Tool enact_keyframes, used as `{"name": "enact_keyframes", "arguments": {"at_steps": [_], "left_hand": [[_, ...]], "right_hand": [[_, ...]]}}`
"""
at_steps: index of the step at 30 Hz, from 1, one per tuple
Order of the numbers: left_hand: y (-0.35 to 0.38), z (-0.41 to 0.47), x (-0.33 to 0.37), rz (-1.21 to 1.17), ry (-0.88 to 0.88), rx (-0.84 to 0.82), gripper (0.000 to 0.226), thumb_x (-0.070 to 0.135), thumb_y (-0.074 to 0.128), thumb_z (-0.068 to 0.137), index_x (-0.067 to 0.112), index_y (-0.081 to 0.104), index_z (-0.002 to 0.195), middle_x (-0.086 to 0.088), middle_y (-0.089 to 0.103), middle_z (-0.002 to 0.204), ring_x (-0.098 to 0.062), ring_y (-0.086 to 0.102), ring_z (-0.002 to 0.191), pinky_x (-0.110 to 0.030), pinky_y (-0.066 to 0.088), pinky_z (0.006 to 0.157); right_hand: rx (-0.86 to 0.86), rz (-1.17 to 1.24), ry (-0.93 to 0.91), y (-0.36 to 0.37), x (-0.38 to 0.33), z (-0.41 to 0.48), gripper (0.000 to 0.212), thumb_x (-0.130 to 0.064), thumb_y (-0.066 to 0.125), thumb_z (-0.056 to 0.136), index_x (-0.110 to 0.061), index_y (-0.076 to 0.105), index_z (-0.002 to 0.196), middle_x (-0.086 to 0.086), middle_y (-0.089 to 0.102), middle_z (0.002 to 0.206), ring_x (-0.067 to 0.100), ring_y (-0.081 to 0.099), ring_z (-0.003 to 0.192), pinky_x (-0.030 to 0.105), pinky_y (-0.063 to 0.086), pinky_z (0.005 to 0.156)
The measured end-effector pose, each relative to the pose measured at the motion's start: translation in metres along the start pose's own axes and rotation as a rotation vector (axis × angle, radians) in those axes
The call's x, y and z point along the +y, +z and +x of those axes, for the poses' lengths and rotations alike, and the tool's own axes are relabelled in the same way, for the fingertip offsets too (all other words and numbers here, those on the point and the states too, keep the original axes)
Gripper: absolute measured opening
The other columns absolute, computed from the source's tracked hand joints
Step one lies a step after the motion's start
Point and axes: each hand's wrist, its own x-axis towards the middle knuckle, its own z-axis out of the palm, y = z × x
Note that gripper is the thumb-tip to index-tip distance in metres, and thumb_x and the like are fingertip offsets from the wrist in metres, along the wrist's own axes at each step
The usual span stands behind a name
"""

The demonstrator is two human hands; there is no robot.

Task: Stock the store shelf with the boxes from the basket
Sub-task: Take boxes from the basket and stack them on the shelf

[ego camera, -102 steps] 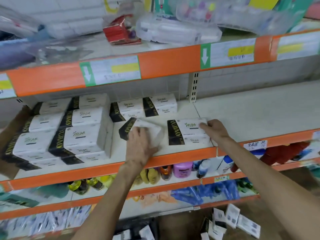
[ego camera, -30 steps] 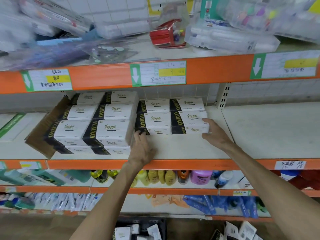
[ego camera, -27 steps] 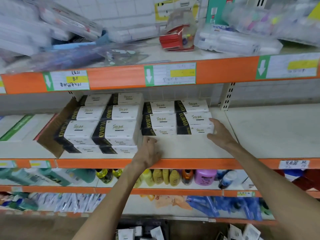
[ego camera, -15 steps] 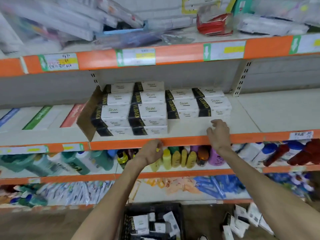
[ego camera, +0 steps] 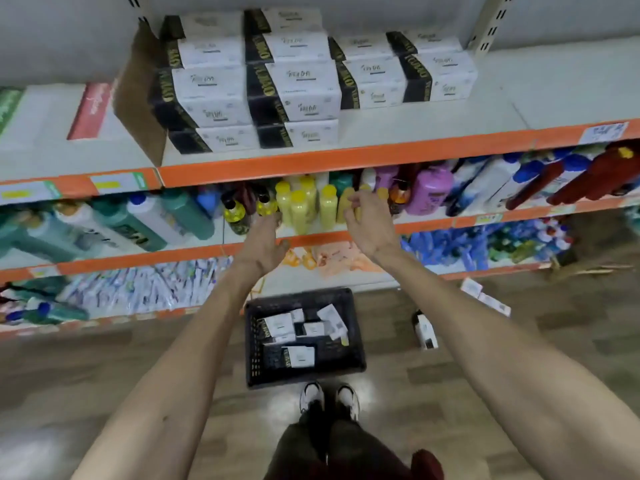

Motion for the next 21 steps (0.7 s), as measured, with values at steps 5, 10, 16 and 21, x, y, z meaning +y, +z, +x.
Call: {"name": "enact_keyframes", "arguments": {"at_steps": [5, 10, 16, 21], "left_hand": [[0.065, 0.002, -0.051, -0.041, -0.182, -0.083, 0.058, 0.02, 0.053, 0.097, 0.002, 0.031, 0.147, -0.017, 0.035, 0.151, -0.031, 0.036, 0.138, -0.036, 0.029, 0.111], [0.176, -0.007, -0.132, -0.118, -0.396, -0.189, 0.032, 0.02, 0.054, 0.094, 0.002, 0.051, 0.12, -0.02, 0.054, 0.12, -0.03, 0.053, 0.111, -0.038, 0.041, 0.094], [0.348, -0.015, -0.247, -0.166, -0.604, -0.282, 0.016, 0.011, 0.057, 0.089, 0.003, 0.06, 0.103, -0.017, 0.061, 0.106, -0.031, 0.056, 0.104, -0.03, 0.044, 0.081], [0.475, 0.005, -0.35, -0.195, -0.712, -0.328, 0.026, 0.025, 0.061, 0.088, 0.01, 0.055, 0.109, -0.005, 0.053, 0.102, -0.02, 0.049, 0.091, -0.029, 0.035, 0.074]], "right_hand": [[-0.151, -0.008, 0.12, 0.067, 0.054, -0.026, 0.032, -0.027, 0.043, 0.098, -0.012, 0.053, 0.125, 0.008, 0.059, 0.122, 0.029, 0.048, 0.116, 0.042, 0.042, 0.096], [-0.323, -0.006, 0.236, 0.171, 0.134, -0.061, 0.031, -0.029, 0.047, 0.096, -0.017, 0.052, 0.123, 0.007, 0.061, 0.118, 0.028, 0.054, 0.11, 0.039, 0.047, 0.09], [-0.542, -0.071, 0.316, 0.335, 0.253, -0.102, 0.039, -0.033, 0.054, 0.092, -0.015, 0.046, 0.125, 0.01, 0.058, 0.122, 0.032, 0.056, 0.109, 0.038, 0.047, 0.085], [-0.583, -0.055, 0.325, 0.464, 0.341, -0.12, 0.039, -0.029, 0.061, 0.088, -0.011, 0.046, 0.12, 0.012, 0.055, 0.119, 0.03, 0.055, 0.103, 0.041, 0.048, 0.083]]}}
